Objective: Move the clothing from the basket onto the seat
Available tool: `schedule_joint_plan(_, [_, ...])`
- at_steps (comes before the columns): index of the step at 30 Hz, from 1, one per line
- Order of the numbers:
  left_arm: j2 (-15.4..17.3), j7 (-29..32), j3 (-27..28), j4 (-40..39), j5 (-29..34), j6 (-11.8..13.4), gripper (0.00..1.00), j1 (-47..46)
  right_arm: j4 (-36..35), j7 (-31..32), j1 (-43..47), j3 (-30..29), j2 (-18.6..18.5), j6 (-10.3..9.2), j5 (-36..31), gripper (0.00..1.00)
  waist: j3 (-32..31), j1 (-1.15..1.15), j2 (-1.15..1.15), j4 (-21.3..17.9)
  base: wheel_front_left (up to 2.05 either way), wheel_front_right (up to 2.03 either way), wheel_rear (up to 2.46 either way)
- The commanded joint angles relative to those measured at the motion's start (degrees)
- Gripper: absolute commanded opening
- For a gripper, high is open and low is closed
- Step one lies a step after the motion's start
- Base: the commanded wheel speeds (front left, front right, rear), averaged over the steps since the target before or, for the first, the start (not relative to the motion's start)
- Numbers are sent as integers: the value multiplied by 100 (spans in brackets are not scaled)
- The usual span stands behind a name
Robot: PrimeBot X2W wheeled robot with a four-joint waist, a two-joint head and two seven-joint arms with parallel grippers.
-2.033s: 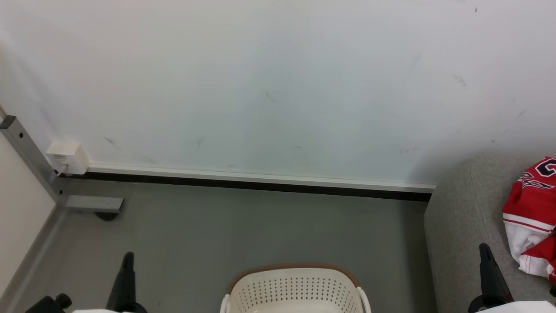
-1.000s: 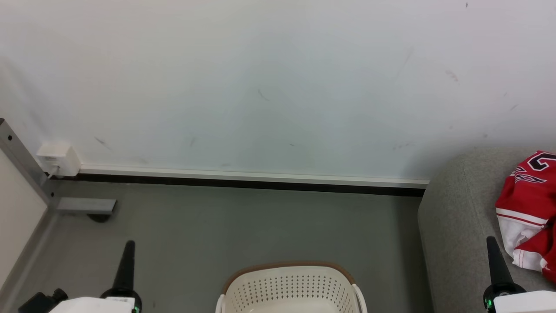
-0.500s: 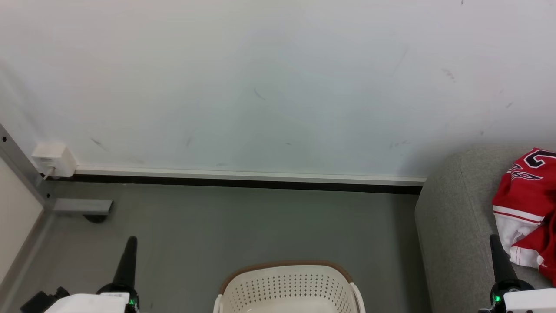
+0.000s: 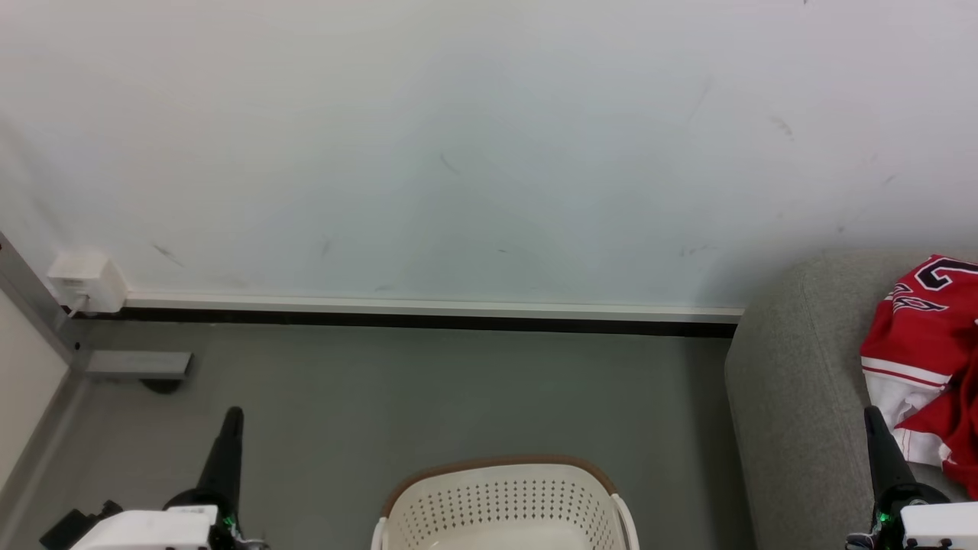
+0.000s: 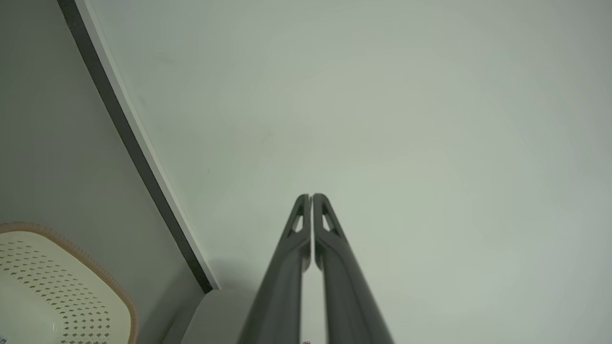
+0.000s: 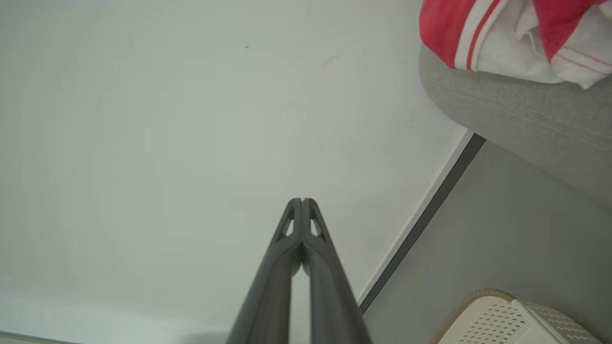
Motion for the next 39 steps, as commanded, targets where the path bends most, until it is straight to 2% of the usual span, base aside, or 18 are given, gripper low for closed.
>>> schedule_joint_plan(1, [18, 49, 32, -50, -145, 6, 0, -92, -7, 32, -101, -20, -49, -10, 145, 0, 3, 0, 0, -8, 0, 0, 0])
schedule_joint_plan(25, [-20, 285, 71, -52, -1044, 54, 0, -178, 31, 143, -168, 25, -162, -12, 1100, 0, 41, 0, 0, -102, 0, 0, 0])
schedule_joint_plan(39, [-19, 285, 69, -50, -1029, 54, 0, -169, 14, 76, -159, 100, -204, -12, 1158, 0, 41, 0, 0, -102, 0, 0, 0])
